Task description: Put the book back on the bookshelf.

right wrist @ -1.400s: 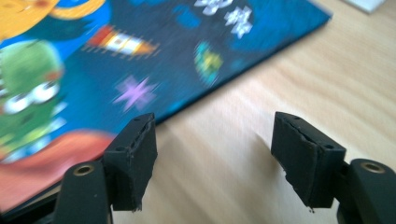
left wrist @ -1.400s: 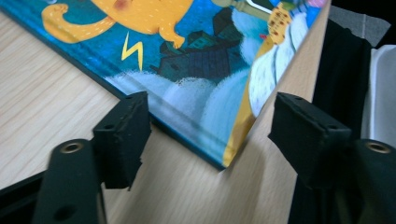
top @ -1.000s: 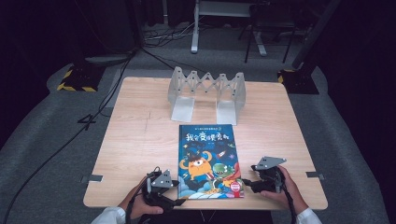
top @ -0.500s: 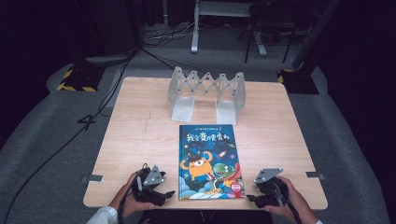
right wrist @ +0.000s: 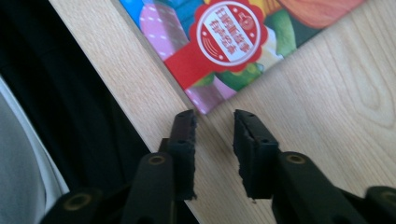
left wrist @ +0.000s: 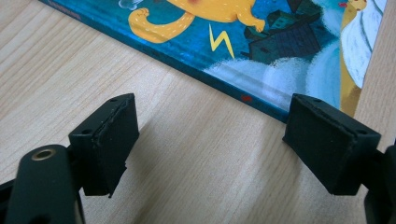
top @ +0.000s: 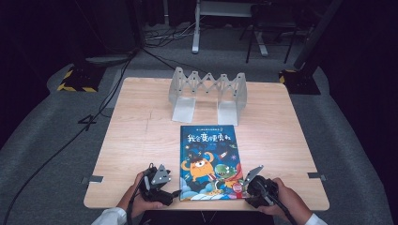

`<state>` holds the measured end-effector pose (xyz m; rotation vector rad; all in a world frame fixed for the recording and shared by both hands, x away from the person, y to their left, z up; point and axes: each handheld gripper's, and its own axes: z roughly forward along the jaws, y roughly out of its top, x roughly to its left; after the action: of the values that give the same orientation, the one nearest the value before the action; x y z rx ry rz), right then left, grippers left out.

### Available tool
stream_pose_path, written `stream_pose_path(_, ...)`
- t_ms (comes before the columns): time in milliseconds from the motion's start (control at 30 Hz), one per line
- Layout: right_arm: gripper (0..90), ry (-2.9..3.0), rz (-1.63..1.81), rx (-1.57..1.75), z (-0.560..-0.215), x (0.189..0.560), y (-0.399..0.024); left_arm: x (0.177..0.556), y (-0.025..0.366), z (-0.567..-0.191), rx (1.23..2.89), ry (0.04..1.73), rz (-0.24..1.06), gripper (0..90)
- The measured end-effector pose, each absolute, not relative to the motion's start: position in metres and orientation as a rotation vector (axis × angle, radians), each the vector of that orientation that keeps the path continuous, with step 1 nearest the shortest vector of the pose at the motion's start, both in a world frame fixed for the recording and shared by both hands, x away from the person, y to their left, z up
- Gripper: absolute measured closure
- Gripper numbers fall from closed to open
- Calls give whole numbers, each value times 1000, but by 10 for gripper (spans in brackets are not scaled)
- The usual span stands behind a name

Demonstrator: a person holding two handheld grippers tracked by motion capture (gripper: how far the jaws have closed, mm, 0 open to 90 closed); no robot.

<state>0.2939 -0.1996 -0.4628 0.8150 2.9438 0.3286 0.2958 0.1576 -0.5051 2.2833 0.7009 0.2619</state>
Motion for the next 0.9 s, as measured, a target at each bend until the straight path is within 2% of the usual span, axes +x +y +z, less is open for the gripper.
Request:
stream_pose_path(67,761,2954,319,791,-463,294,-196,296,157,-505,2284,702,263,177)
stream_pose_path(267,769,2957,333,788,-463,294,-196,295,157,-505,2282,705,264,178)
stream_pose_path(400,770,2921,470,795,-465,290,-206,296,158,-505,2285,699,262,178)
stream_pose_path(567,764,2857,800,820,-475,286,-225,298,160,-505,2284,702,252,183)
stream_pose_path(600,749,2834,855,782,-478,284,-227,298,161,-505,2284,698,249,185)
stream_pose_path(833,461,2842,1158,770,-477,294,-233,299,161,-505,2286,689,249,184)
stream_pose_path(900,427,2831,1201,760,-474,298,-233,299,161,-505,2286,689,249,185)
